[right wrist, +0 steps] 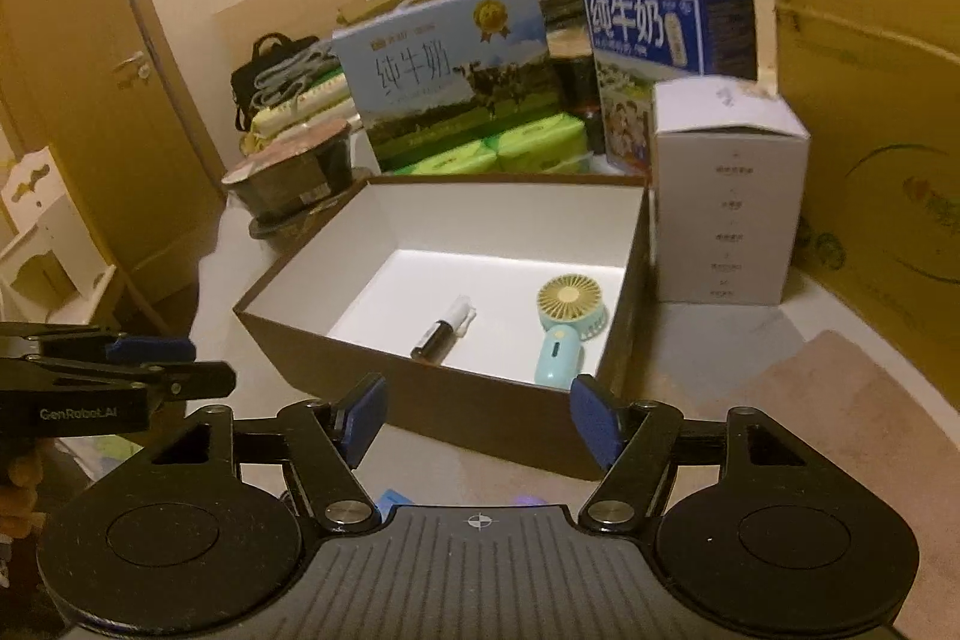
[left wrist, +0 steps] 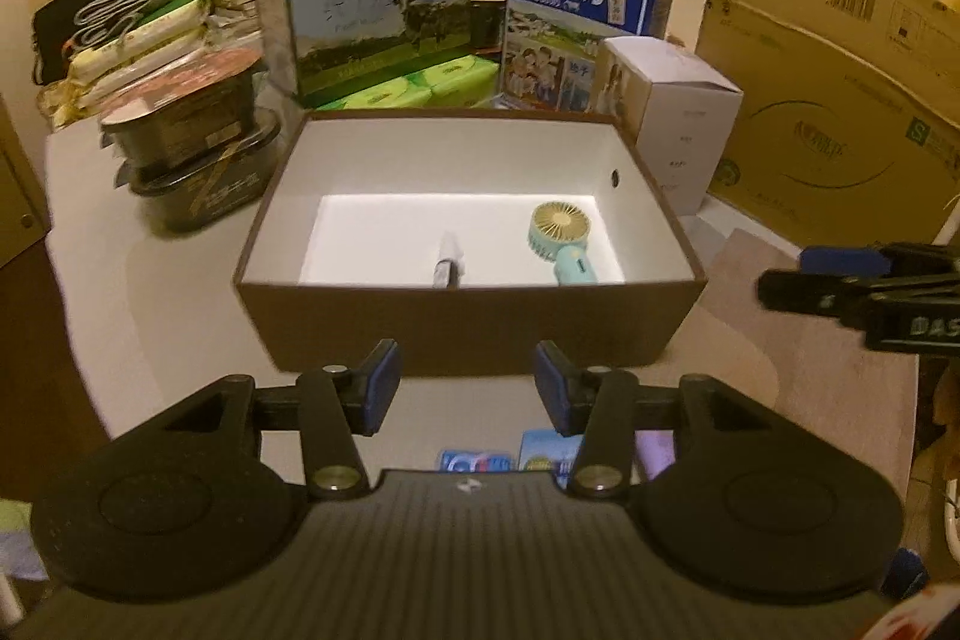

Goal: Organize rigid objects
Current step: 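Move both tools back toward the remaining objects on the table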

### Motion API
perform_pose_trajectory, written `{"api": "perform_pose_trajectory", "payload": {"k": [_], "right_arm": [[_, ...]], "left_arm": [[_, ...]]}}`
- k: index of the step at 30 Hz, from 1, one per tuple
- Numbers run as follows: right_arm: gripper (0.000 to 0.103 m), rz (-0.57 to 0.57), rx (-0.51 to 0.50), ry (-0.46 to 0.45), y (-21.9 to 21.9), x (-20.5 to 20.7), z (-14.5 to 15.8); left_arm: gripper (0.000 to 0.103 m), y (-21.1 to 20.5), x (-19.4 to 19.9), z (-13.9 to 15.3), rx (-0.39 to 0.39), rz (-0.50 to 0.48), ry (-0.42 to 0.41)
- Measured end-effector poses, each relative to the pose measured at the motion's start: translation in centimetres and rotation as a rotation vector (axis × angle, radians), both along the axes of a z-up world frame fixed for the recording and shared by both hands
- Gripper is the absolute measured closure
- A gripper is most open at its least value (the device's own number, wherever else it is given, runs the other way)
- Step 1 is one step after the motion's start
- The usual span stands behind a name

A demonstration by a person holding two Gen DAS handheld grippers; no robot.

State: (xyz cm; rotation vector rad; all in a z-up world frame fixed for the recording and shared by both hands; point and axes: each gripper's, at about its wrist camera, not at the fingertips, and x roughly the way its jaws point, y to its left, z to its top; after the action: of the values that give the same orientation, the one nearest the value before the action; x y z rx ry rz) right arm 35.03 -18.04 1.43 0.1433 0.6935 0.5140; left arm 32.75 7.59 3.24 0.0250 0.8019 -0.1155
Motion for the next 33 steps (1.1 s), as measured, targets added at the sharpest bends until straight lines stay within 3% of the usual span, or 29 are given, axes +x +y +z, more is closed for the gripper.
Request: {"api": "perform_pose_trajectory", "payload": {"k": [7, 13, 33], "right_arm": [[0.034, 0.001, -0.027, -0.012, -1.2, -3.6, 0.1], [0.034, -0.016, 0.0, 0.037, -2.4, -5.7, -0.4], [0.034, -0.079, -0.045, 0.118, -4.9, -8.8, -3.5]], "left_arm": [[0.057, 0.0, -3.1, 0.0, 0.007, 0.028, -0.002], [0.057, -0.4, -5.6, 0.2, 0.002, 0.04, -0.017], [0.057, -0.2, -10.4, -2.2, -0.017, 0.101, 0.02]]}}
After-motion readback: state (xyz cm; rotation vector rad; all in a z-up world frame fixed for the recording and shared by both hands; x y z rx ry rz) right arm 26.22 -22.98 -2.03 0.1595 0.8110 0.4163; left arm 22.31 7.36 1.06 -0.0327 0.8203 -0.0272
